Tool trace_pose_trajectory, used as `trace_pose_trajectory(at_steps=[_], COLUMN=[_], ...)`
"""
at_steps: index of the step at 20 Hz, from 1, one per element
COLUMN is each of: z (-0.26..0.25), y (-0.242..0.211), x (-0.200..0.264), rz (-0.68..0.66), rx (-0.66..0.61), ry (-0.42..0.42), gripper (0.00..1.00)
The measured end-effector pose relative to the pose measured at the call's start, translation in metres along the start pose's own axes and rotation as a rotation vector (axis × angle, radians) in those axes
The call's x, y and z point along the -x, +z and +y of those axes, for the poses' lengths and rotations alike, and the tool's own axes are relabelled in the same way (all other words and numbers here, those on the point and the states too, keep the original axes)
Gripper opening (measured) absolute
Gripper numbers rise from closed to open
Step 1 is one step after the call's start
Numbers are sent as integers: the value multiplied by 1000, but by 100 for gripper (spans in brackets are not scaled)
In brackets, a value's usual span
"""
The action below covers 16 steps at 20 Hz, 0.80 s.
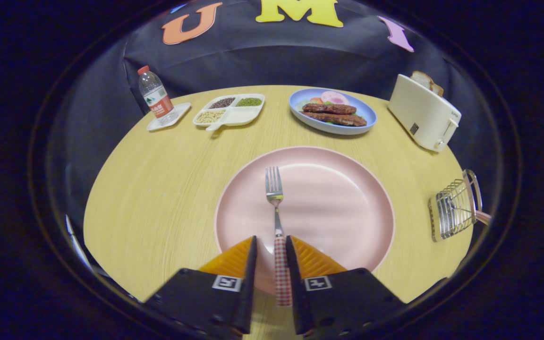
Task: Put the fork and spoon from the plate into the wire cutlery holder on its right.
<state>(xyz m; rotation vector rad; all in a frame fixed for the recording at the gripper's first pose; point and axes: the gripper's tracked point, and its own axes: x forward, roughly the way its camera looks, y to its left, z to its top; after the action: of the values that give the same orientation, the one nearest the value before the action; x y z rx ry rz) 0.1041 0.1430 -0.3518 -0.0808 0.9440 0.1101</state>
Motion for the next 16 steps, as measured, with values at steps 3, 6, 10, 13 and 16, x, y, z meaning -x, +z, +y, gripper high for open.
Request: trace_pose_trajectory(at_steps=[3,6,10,13,16], z=[7,2,-12,-28,-51], y=[-6,-2,11,23,32], x=[4,19,50,79,110], rz=[16,9,-26,-52,-79], rx=[-23,-21,-9,17,22], ry=[43,45,43,53,70], gripper=[8,9,8,8,9])
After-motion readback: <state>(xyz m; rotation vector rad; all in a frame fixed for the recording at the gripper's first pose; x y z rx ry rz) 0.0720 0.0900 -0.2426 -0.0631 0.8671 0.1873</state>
